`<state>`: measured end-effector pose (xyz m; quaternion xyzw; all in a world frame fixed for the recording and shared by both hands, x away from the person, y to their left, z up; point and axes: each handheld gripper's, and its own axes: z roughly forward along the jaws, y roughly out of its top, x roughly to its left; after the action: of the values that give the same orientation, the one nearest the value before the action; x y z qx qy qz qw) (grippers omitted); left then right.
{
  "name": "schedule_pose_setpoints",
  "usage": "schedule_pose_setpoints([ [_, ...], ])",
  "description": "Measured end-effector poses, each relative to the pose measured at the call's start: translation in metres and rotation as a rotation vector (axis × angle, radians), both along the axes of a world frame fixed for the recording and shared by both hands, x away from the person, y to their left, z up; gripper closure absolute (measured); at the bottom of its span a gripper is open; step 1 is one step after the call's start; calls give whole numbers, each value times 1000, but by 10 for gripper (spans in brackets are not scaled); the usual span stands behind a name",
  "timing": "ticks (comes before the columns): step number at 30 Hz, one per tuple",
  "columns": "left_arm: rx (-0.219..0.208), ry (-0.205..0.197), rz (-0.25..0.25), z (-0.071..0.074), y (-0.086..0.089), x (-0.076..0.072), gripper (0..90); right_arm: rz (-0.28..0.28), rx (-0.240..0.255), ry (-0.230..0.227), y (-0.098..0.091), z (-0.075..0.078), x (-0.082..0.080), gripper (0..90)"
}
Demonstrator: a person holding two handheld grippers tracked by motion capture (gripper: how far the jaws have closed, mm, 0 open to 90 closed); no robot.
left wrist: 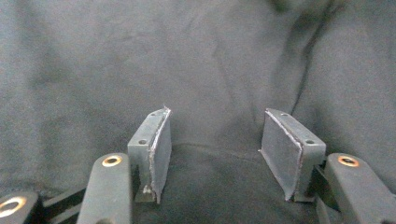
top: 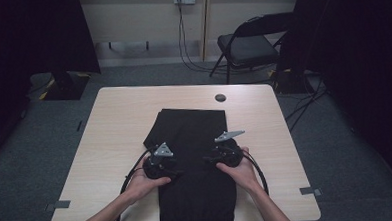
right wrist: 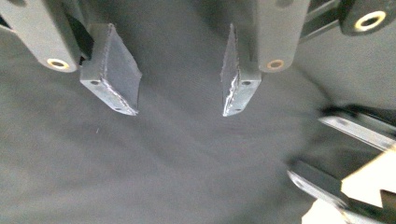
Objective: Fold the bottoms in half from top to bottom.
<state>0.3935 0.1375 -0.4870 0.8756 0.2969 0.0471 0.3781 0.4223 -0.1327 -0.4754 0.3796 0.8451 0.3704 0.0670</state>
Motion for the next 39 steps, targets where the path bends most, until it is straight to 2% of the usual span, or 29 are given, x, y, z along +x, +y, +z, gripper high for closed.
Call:
schedule_pose_setpoints([
  [2,1,14,-12,1,3,-8,428,26,-34,-2,5,-5,-6,456],
  [5,0,37,-18,2,7,-20,436,62,-50,-15,9,-9,-20,437],
  [6,7,42,-36,3,8,-24,436,78,-58,-15,11,-8,-25,434],
  [8,-7,84,-51,5,13,-29,460,102,-75,-25,13,-8,-38,433],
  [9,-21,100,-61,5,14,-28,459,123,-91,-32,14,-8,-45,432],
  [11,-38,70,-44,11,17,-24,460,143,-94,-15,16,-6,-56,432],
  [13,-58,57,-26,18,20,-11,461,164,-97,8,14,-4,-59,432],
  [14,-78,59,3,21,22,-3,465,169,-88,16,13,-3,-56,443],
  [16,-92,37,53,24,28,18,465,130,-85,-5,7,1,-42,439],
  [17,-92,37,88,25,32,30,466,103,-73,-19,3,4,-31,425],
  [18,-98,25,125,26,36,42,468,65,-63,-30,-2,8,-16,399],
  [19,-86,4,147,26,39,54,467,29,-67,-37,-7,12,0,373],
  [20,-82,11,190,25,44,71,462,-6,-68,-32,-12,15,17,365],
  [21,-75,36,221,23,49,87,447,-69,-52,-40,-20,18,38,357],
  [22,-73,29,253,21,53,99,428,-118,-57,-68,-26,22,56,343],
  [23,-65,11,289,20,57,108,426,-157,-51,-69,-30,23,69,324],
  [24,-69,10,306,19,60,114,418,-190,-56,-61,-33,24,81,315],
  [25,-85,29,320,17,64,122,398,-204,-57,-61,-35,23,89,309],
  [26,-73,41,348,14,66,129,384,-221,-46,-50,-36,22,98,299],
  [27,-61,33,381,11,69,136,367,-232,-52,-40,-37,19,105,289],
  [28,-59,30,392,9,71,139,353,-247,-63,-28,-36,15,112,285],
  [29,-54,43,390,7,73,144,353,-248,-70,-19,-35,12,115,279],
  [31,-77,79,394,0,77,149,315,-264,-73,0,-33,5,120,274],
  [33,-91,73,382,-2,79,149,318,-262,-55,17,-31,-3,123,271],
  [34,-90,74,382,-2,79,149,318,-261,-71,18,-27,-6,124,271],
  [36,-57,59,373,-2,78,149,317,-251,-97,2,-23,-10,124,258],
  [38,-49,49,372,-2,75,149,304,-259,-101,3,-19,-9,125,263],
  [39,-32,40,370,-2,73,148,303,-254,-114,-6,-16,-10,125,259],
])
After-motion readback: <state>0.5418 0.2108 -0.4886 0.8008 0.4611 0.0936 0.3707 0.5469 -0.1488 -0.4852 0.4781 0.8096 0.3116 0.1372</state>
